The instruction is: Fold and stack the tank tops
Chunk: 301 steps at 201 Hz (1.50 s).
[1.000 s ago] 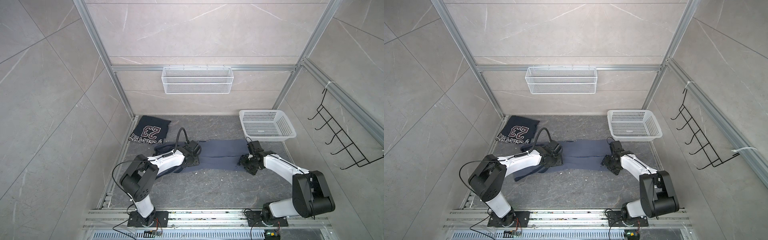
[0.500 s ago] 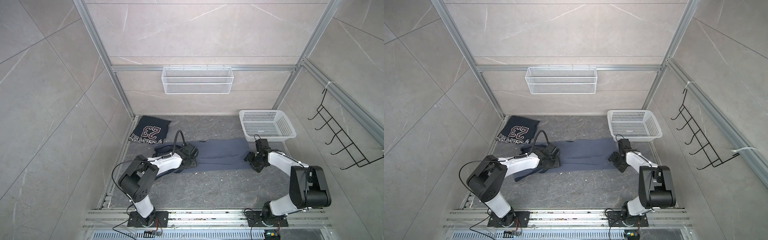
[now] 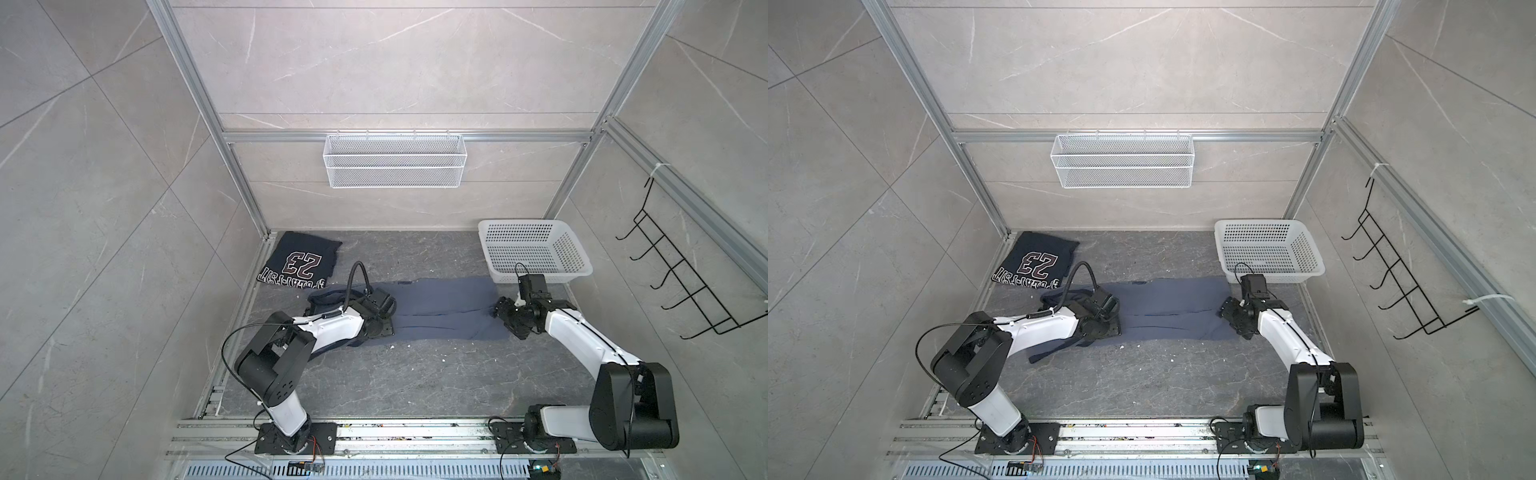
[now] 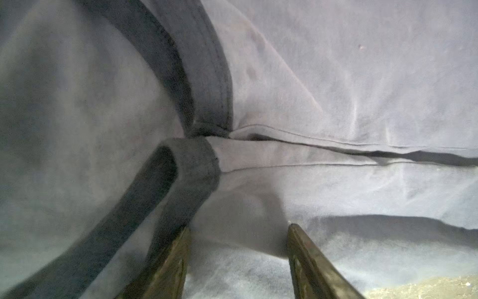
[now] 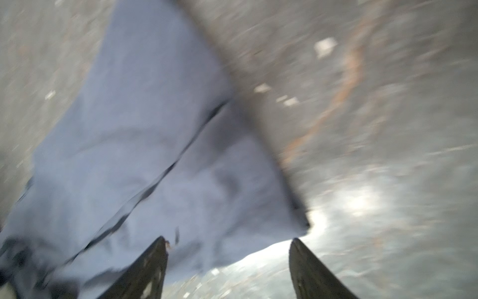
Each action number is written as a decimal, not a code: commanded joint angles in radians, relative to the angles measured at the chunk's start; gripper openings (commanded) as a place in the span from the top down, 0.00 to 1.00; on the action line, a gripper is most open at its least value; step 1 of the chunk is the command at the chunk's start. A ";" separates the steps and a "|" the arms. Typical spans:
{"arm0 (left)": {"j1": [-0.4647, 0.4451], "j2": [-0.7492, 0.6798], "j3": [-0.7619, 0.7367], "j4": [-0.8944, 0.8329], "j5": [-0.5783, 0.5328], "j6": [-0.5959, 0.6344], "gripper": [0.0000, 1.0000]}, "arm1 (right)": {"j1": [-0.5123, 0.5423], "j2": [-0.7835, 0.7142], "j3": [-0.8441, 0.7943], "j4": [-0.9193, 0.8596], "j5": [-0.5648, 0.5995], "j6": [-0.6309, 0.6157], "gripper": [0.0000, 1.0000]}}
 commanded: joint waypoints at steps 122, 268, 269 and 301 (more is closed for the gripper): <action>0.005 -0.035 -0.042 -0.062 -0.031 -0.033 0.36 | -0.100 0.243 -0.011 0.036 0.091 0.022 0.17; -0.059 -0.558 -0.092 -0.598 -0.204 -0.237 0.24 | -0.102 -0.014 0.038 -0.094 0.171 -0.060 0.18; -0.059 -0.566 -0.096 -0.605 -0.210 -0.247 0.24 | -0.102 -0.016 0.036 -0.092 0.171 -0.062 0.18; -0.049 -0.791 -0.227 -0.790 -0.295 -0.438 0.27 | -0.102 -0.015 0.019 -0.077 0.136 -0.067 0.18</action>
